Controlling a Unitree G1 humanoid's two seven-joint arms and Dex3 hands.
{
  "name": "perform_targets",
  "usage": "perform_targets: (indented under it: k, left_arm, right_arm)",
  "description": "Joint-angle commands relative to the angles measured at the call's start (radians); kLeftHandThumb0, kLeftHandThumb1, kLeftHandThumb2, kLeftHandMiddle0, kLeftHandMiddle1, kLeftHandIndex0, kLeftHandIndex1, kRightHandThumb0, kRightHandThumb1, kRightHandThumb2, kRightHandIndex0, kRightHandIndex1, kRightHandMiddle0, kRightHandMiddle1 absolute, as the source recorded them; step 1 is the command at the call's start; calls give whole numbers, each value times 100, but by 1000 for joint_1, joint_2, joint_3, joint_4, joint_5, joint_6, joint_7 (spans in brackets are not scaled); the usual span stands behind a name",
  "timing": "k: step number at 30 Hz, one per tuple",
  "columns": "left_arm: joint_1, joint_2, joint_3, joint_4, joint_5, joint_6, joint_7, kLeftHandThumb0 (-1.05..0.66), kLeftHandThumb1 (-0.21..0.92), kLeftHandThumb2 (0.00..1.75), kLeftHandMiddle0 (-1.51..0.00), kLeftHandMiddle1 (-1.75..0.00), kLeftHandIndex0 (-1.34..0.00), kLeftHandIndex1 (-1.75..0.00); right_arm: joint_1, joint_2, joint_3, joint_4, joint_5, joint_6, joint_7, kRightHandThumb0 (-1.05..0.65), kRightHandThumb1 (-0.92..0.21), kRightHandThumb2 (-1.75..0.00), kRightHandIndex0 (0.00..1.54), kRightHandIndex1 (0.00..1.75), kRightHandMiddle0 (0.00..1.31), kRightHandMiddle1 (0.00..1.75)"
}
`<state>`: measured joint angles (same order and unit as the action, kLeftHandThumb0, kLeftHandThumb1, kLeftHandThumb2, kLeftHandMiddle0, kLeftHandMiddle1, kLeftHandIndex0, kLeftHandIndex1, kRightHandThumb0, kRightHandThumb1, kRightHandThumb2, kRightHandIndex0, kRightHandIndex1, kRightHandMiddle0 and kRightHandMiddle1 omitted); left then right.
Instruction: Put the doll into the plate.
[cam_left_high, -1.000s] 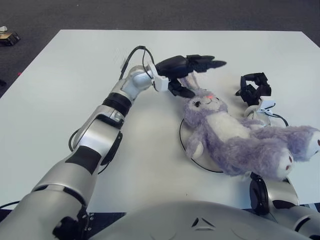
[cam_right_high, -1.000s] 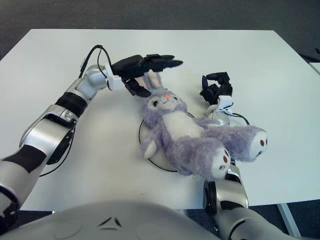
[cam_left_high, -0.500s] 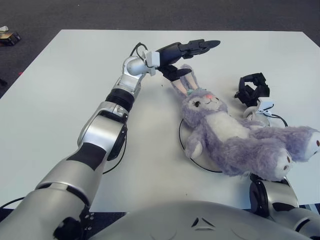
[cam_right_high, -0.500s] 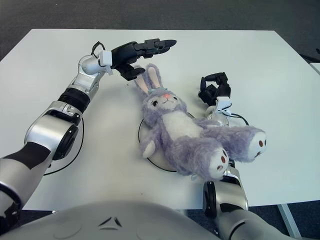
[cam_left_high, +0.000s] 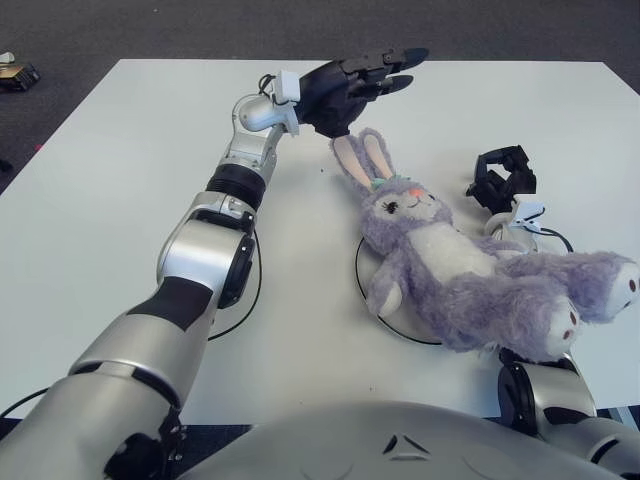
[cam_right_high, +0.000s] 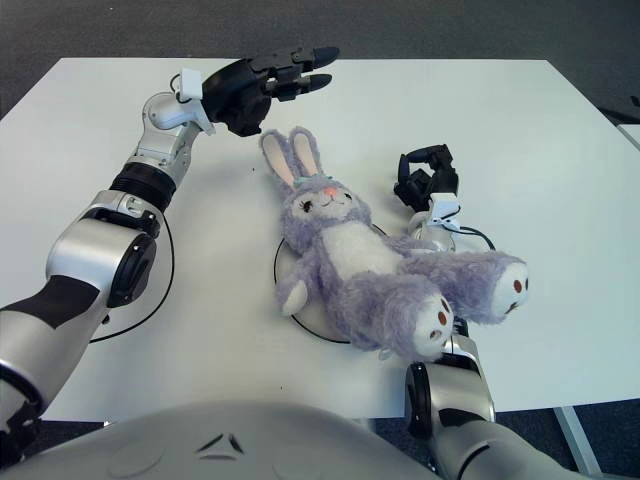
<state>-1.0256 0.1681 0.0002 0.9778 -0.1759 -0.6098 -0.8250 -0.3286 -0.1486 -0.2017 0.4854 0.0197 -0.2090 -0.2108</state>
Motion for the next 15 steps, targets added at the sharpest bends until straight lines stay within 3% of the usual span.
perform_targets:
  k: [1, 5, 10, 15]
  left_arm:
    - [72, 14, 36, -1, 1, 41, 75, -95, 92, 87, -35, -3, -22, -7]
    - [141, 9, 66, -28, 8, 57, 183, -92, 92, 82, -41, -4, -27, -9]
    - [210, -14, 136, 3, -12, 81, 361, -77, 92, 69, -68, -7, -40, -11]
    - [251, -46, 185, 14, -26, 79, 474, -65, 92, 63, -82, -12, -51, -15]
  right_arm:
    - [70, 21, 3, 45, -2, 50, 2, -37, -75, -74, 83, 175, 31, 175]
    - [70, 18, 2, 45, -1, 52, 4, -37, -75, -74, 83, 175, 31, 175]
    - [71, 12, -1, 50, 1, 50, 10, -37, -75, -74, 83, 175, 31, 175]
    - [73, 7, -4, 54, 3, 46, 16, -37, -75, -74, 82, 175, 31, 175]
